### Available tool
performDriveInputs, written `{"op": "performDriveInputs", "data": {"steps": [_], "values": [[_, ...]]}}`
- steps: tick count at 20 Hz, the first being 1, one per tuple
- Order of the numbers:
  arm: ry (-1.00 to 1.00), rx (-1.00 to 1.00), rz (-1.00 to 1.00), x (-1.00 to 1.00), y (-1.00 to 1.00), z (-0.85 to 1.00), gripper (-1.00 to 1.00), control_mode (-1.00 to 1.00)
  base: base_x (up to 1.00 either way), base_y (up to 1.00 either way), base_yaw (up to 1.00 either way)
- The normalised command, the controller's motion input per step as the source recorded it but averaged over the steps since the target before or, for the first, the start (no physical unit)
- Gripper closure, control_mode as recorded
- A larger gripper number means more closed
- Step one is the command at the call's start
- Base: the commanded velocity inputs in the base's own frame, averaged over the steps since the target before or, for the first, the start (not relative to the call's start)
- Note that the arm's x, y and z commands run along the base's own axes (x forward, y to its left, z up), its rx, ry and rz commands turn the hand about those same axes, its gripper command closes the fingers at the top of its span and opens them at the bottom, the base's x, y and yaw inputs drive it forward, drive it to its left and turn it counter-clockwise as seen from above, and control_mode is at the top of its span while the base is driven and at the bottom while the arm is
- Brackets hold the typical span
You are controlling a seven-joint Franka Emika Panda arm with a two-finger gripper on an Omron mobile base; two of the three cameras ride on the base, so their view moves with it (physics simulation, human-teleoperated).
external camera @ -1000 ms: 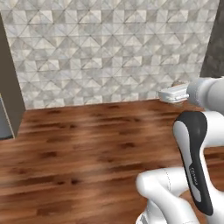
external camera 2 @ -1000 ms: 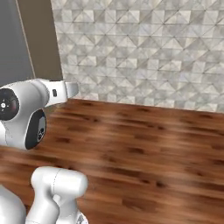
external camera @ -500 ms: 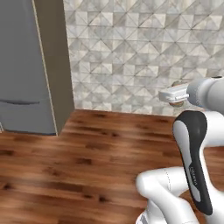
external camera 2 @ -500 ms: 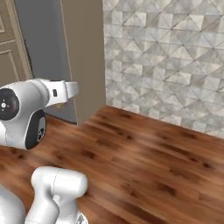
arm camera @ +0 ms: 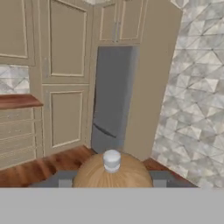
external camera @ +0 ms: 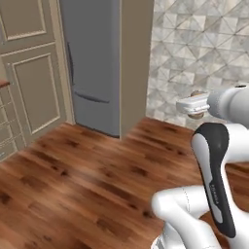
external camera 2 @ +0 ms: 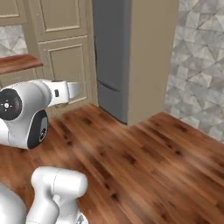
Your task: Retrieve the shaker from the cabinet and place it next the steak on a plate on the dining table.
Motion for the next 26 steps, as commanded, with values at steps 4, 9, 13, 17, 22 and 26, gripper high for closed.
{"op": "performDriveInputs", "data": {"steps": [4, 9, 13, 17, 22, 26], "values": [[0.00, 0.00, 0.00, 0.00, 0.00, 0.00, 1.00, 1.00, -1.00, 0.00, 0.61], [0.00, 0.00, 0.00, 0.00, 0.00, 0.00, 1.00, 1.00, -1.00, 0.00, 0.59], [0.00, 0.00, 0.00, 0.00, 0.00, 0.00, 1.00, 1.00, -1.00, 0.09, 0.57], [0.00, 0.00, 0.00, 0.00, 0.00, 0.00, 1.00, 1.00, -1.00, 0.41, 0.52], [0.00, 0.00, 0.00, 0.00, 0.00, 0.00, 1.00, 1.00, -0.56, 0.90, 0.37], [0.00, 0.00, 0.00, 0.00, 0.00, 0.00, 1.00, 1.00, -0.04, 1.00, 0.20]]}}
